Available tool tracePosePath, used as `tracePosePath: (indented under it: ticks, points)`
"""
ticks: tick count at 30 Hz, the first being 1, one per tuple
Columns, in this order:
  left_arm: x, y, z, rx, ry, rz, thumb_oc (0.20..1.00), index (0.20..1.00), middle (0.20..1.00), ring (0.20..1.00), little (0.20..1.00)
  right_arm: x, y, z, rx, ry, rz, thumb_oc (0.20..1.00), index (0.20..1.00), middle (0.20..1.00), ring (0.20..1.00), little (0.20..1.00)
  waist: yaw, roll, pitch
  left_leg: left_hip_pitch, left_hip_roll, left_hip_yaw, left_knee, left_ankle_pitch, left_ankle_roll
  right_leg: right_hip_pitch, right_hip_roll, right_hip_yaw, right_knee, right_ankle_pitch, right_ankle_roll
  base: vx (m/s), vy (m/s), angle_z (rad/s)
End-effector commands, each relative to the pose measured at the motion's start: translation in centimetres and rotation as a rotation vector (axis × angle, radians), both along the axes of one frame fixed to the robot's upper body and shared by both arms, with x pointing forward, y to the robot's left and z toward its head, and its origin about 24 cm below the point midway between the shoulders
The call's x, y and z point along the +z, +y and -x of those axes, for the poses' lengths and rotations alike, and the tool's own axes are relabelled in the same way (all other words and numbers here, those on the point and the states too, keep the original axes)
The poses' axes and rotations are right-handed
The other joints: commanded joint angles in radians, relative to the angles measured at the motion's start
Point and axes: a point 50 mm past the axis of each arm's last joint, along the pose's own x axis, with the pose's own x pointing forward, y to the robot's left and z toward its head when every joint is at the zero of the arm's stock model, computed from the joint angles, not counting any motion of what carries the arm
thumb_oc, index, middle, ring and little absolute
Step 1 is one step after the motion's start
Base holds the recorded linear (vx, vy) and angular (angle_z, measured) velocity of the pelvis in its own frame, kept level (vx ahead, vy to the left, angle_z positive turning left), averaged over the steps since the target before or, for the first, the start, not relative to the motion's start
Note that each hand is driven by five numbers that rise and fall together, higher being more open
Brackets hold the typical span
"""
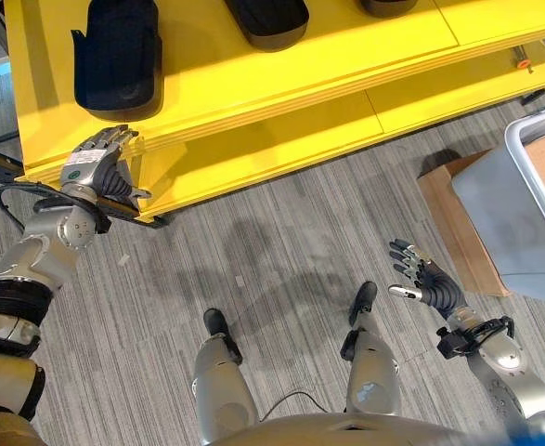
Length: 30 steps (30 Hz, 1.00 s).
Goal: Move parts from the plastic box to the shelf.
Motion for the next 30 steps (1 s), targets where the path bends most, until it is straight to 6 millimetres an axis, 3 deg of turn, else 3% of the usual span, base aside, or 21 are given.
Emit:
tracePosePath:
  ticks: [1, 30]
  points:
    - [1.5, 1.6, -0.1, 0.072, -0.057, 0.069, 1.0, 1.0, 1.0, 1.0, 1.0, 2.2, -0.7, 0.0, 0.039, -0.087, 0.038, 1.0, 1.0, 1.0, 1.0, 1.0, 0.009, 0.009, 0.002, 0.039, -0.027, 0.043, -0.086, 0.082, 0.033, 0.123, -0.051, 0.037, 0.126, -0.009, 0.089, 0.0, 0.0, 0.0]
    - [5.0, 3.4, -3.5, 0.269, 0.015, 0.035, 1.0, 1.0, 1.0, 1.0, 1.0, 1.6, -0.3, 0.6, 0.078, -0.036, -0.009, 1.0, 1.0, 1.0, 1.0, 1.0, -0.04, 0.002, -0.005, -0.007, -0.005, 0.054, -0.047, 0.076, 0.031, 0.066, -0.042, 0.07, 0.143, -0.012, 0.089, 0.0, 0.001, -0.01]
